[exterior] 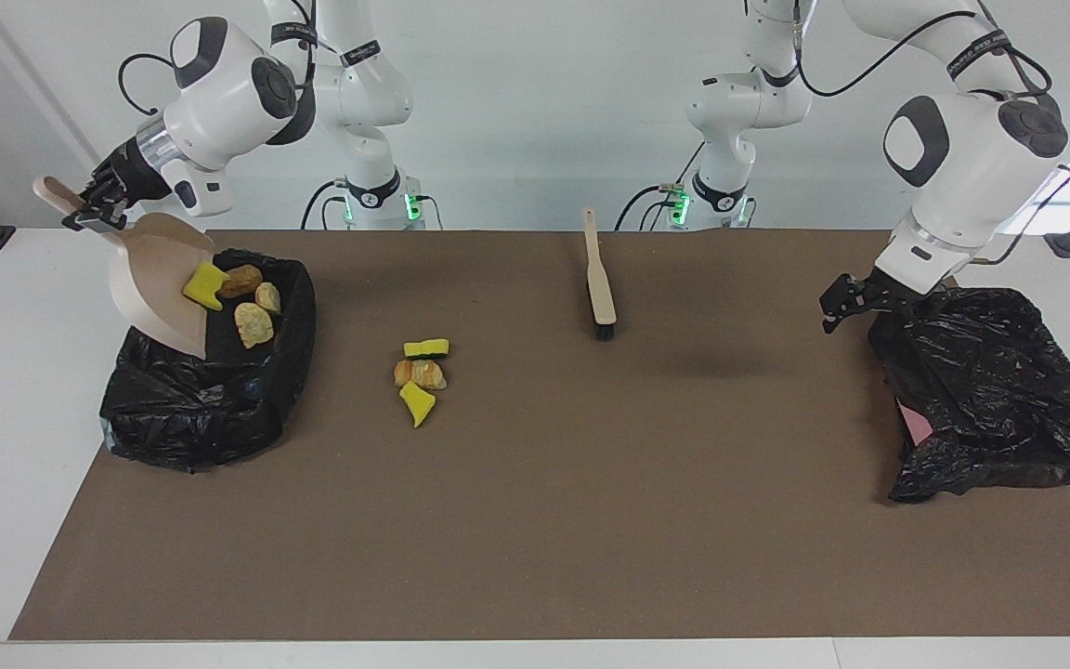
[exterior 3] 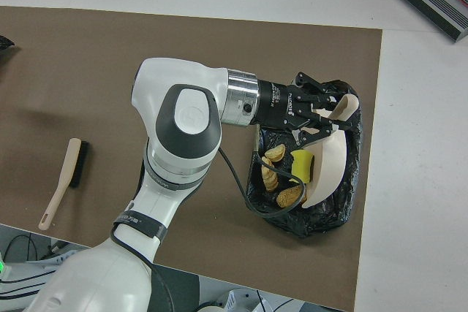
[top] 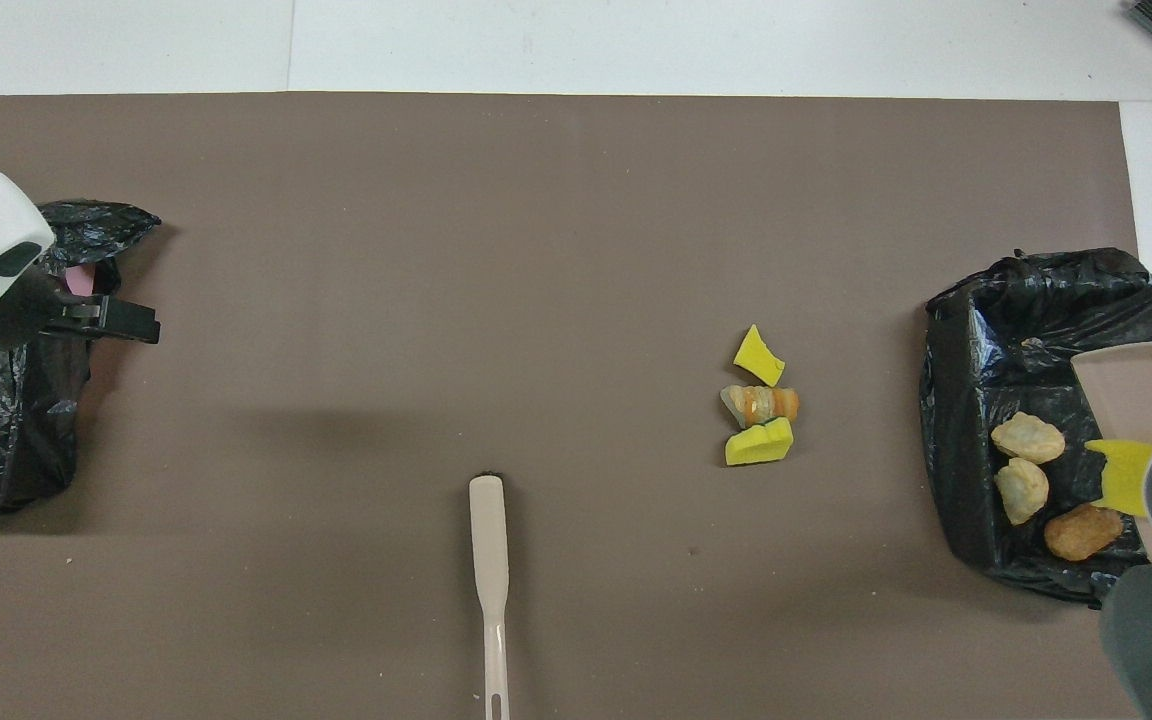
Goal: Sweep and dump trash in bin
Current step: 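Tip the dustpan into the bag while the left gripper withdraws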
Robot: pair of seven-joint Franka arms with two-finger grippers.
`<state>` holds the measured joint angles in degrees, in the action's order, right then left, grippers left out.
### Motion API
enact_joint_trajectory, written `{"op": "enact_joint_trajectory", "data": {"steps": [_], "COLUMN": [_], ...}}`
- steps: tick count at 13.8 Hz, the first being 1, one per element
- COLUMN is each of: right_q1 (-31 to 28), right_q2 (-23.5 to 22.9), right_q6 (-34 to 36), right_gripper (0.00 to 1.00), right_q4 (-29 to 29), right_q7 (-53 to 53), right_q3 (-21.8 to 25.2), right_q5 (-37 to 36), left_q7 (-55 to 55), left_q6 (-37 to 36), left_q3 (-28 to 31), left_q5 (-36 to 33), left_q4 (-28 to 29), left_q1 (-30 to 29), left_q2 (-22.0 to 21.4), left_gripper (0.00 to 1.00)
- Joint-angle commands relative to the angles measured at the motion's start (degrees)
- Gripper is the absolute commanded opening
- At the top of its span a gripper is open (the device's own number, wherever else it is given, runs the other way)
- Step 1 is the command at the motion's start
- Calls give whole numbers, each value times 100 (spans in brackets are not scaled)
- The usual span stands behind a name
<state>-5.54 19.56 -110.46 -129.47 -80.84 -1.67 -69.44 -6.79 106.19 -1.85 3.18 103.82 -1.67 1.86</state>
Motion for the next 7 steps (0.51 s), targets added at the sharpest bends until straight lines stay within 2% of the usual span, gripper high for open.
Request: {"op": "enact_joint_trajectory", "data": {"steps": [1,4,7], "right_q1": [279,527,527], "right_q2": [214,258,408], "right_q6": [216,806,1227], "right_gripper": [0,0,0], "right_q4": [-157,-113,140], "right_q7": [95,130,131], "right_q3": [-69,-193,-438], "right_q5": [-351,-457,-20], "left_q7": [396,739,828], "left_q6": [-764,-1432,-1698], "left_q3": [-44,-44,-79], "left_q5": [-369,-388,-380], "left_q4": [-519,-661,-679], "left_q1": [-36,-27,44], "left_q2": [8,-229,-441], "left_gripper": [100,100,100]}}
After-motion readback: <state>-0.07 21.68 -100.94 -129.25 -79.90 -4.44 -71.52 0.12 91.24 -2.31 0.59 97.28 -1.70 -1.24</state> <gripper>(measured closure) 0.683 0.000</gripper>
